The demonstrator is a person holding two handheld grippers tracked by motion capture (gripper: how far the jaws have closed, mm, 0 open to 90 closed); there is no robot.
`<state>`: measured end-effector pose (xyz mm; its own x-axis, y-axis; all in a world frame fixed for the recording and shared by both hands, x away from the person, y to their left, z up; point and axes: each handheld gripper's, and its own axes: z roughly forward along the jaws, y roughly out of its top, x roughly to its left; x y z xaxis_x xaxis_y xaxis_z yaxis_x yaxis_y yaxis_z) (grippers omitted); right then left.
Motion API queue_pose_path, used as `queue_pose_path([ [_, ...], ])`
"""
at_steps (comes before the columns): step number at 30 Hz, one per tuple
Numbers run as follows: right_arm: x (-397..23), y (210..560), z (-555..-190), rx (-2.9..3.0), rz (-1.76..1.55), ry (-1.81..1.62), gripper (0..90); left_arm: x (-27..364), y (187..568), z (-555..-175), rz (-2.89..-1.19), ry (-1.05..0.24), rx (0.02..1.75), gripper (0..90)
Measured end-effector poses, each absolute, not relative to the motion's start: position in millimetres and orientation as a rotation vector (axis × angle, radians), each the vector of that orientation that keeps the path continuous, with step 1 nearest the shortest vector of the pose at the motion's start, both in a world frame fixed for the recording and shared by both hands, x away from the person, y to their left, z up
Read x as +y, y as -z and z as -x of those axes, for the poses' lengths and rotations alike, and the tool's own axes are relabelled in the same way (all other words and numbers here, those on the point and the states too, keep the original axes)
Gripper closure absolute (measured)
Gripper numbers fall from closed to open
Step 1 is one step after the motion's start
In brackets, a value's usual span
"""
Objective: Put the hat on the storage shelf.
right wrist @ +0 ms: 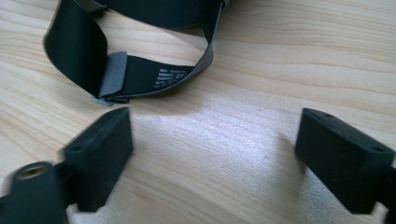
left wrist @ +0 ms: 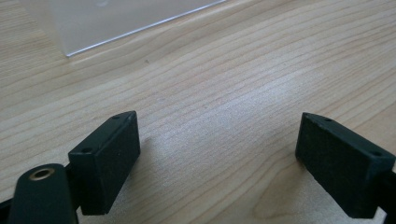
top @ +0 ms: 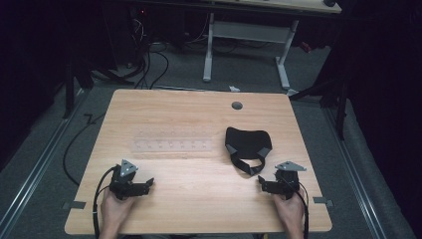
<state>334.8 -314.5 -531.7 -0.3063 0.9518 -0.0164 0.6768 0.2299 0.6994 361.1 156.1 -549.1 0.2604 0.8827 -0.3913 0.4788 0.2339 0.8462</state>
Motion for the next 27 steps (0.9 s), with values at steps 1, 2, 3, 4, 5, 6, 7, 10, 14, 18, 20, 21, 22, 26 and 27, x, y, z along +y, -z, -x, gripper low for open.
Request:
queue_pose_path([
  [1,-314.7,531.4,-334.0,2.063,-1.491,-0.839,16.3,156.2,549.0,-361.1,-1.406,-0.451,1.379,14.2],
  [2,-314.7,531.4,-333.7,2.060,-1.492,-0.840,16.4,156.1,549.0,-361.1,-1.405,-0.451,1.379,14.3],
  [3,-314.7,531.4,-333.7,2.060,-1.492,-0.840,16.4,156.1,549.0,-361.1,-1.405,-0.451,1.379,14.2],
  [4,-314.7,531.4,-333.8,2.058,-1.493,-0.840,16.6,156.0,549.1,-361.2,-1.404,-0.453,1.379,14.2],
  [5,-314.6,531.4,-333.6,2.054,-1.496,-0.840,17.2,156.0,549.1,-361.2,-1.404,-0.454,1.380,14.3],
  [6,-314.6,531.4,-333.6,2.054,-1.496,-0.840,17.2,155.9,549.1,-361.2,-1.403,-0.455,1.380,14.3],
  [7,-314.7,531.4,-333.6,2.052,-1.496,-0.841,17.7,155.9,548.9,-361.1,-1.403,-0.453,1.381,14.4],
  [10,-314.3,531.3,-333.0,2.042,-1.507,-0.839,18.4,155.8,549.0,-361.2,-1.403,-0.453,1.380,14.6],
  [14,-313.7,531.3,-332.6,2.034,-1.512,-0.837,18.6,155.8,548.9,-361.3,-1.405,-0.452,1.381,14.6],
  [18,-313.2,530.8,-331.9,2.032,-1.521,-0.829,18.6,155.7,548.9,-361.3,-1.406,-0.451,1.380,14.7],
  [20,-312.6,530.5,-331.1,2.026,-1.530,-0.824,19.6,155.6,548.9,-361.4,-1.406,-0.451,1.379,14.7],
  [21,-312.9,530.6,-330.6,2.018,-1.527,-0.823,22.0,155.6,548.9,-361.4,-1.407,-0.451,1.378,14.7],
  [22,-313.6,530.7,-329.9,2.006,-1.529,-0.827,24.6,155.5,548.9,-361.4,-1.406,-0.450,1.378,14.7],
  [26,-314.8,530.0,-327.8,1.994,-1.534,-0.825,29.6,155.5,548.9,-361.4,-1.407,-0.451,1.378,14.8],
  [27,-315.4,530.2,-326.7,1.983,-1.534,-0.831,32.6,155.5,548.9,-361.4,-1.406,-0.451,1.378,14.8],
])
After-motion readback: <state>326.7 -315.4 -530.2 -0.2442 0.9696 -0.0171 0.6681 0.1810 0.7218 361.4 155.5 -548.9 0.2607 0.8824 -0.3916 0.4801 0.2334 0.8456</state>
